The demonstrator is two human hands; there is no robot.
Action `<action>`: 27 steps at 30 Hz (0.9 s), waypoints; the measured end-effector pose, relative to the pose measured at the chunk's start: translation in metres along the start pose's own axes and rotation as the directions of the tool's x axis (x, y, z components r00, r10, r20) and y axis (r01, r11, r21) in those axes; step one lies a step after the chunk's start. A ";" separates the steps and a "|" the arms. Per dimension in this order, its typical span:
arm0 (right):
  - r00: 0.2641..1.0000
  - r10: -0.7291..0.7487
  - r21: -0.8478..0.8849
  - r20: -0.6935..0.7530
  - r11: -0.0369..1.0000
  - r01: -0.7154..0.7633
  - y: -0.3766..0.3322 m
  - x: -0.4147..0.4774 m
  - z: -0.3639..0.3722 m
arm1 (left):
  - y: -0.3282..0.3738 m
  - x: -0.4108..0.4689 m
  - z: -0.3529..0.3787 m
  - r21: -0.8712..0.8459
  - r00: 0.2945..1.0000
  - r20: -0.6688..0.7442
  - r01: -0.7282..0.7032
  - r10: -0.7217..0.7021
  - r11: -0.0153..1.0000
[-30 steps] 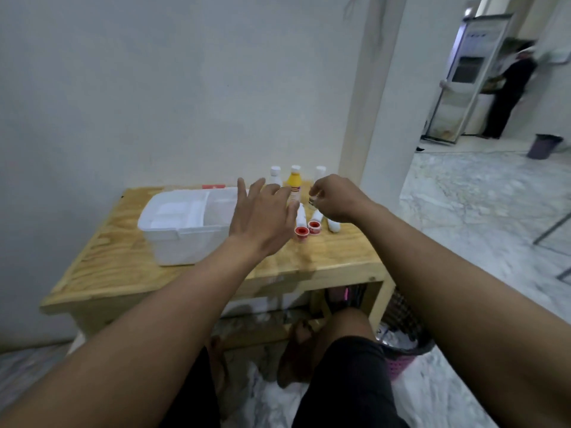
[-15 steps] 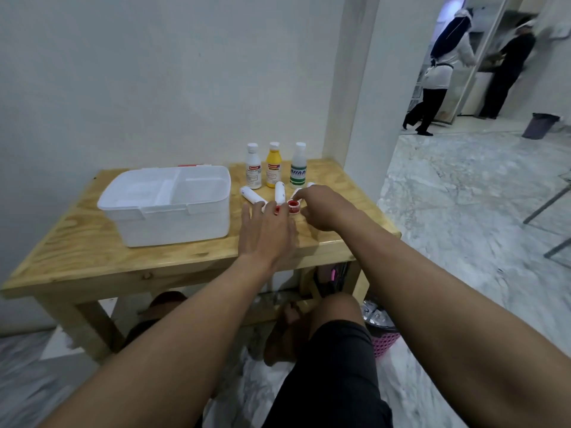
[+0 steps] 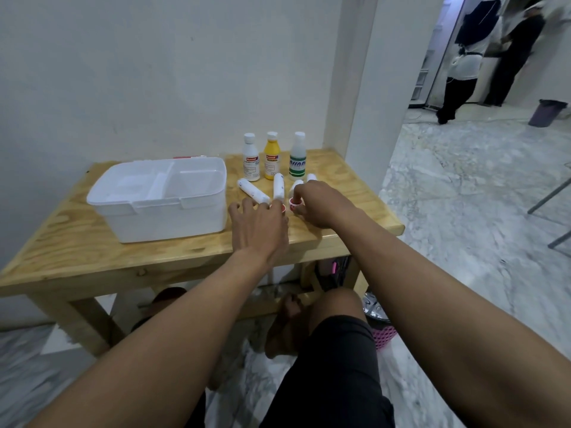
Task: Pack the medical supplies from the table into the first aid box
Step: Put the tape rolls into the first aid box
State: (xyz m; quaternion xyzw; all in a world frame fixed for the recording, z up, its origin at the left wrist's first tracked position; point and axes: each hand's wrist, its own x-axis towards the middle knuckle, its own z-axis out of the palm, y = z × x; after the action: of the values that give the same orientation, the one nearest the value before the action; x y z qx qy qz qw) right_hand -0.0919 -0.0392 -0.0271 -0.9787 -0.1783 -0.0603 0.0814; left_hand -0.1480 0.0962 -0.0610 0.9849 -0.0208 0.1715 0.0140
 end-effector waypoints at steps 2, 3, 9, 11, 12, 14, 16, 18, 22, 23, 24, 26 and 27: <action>0.999 0.042 0.018 0.028 0.999 -0.043 0.000 0.000 0.001 | -0.002 -0.001 -0.001 -0.008 1.000 -0.004 0.003 -0.003 1.000; 0.998 0.060 0.030 0.036 0.998 -0.061 0.000 -0.001 0.001 | -0.002 -0.002 -0.002 -0.015 1.000 -0.008 0.007 -0.007 1.000; 0.994 0.106 0.111 0.026 0.988 -0.108 -0.001 -0.008 -0.008 | -0.003 -0.004 -0.004 -0.162 0.999 -0.050 0.003 -0.011 0.987; 0.991 0.130 0.156 0.018 0.979 -0.131 -0.001 -0.011 -0.012 | -0.004 -0.005 -0.005 -0.300 0.999 -0.043 0.015 -0.029 0.954; 0.990 0.139 0.182 0.013 0.973 -0.139 -0.001 -0.012 -0.014 | -0.004 -0.005 -0.006 -0.363 0.998 -0.036 0.029 -0.045 0.932; 0.988 0.155 0.245 0.003 0.958 -0.151 -0.001 -0.014 -0.018 | -0.004 -0.005 -0.011 -0.449 0.997 -0.034 0.049 -0.071 0.892; 0.986 0.168 0.302 -0.012 0.940 -0.157 -0.002 -0.017 -0.023 | -0.004 -0.005 -0.018 -0.506 0.995 -0.043 0.058 -0.092 0.861; 0.983 0.180 0.349 -0.034 0.924 -0.157 -0.003 -0.019 -0.028 | -0.005 -0.005 -0.027 -0.557 0.992 -0.061 0.055 -0.107 0.829; 0.979 0.191 0.481 -0.070 0.866 -0.135 -0.010 -0.018 -0.043 | -0.010 -0.004 -0.053 -0.628 0.984 -0.129 0.016 -0.125 0.778; 0.978 0.189 0.470 -0.083 0.873 -0.129 -0.013 -0.017 -0.047 | -0.014 -0.003 -0.060 -0.635 0.982 -0.136 0.017 -0.134 0.772; 0.979 0.181 0.444 -0.098 0.888 -0.119 -0.017 -0.015 -0.052 | -0.018 -0.002 -0.068 -0.646 0.978 -0.145 0.019 -0.147 0.763; 0.982 0.150 0.424 -0.116 0.901 -0.088 -0.027 -0.011 -0.061 | -0.030 -0.001 -0.083 -0.674 0.970 -0.155 0.033 -0.186 0.738; 0.984 0.135 0.435 -0.119 0.898 -0.070 -0.033 -0.009 -0.065 | -0.038 0.000 -0.090 -0.684 0.965 -0.157 0.047 -0.210 0.728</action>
State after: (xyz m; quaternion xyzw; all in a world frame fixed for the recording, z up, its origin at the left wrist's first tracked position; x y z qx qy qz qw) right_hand -0.1182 -0.0236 0.0400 -0.9378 -0.1289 -0.0865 0.3106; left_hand -0.1768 0.1373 0.0230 0.8860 -0.0112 0.2602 0.3836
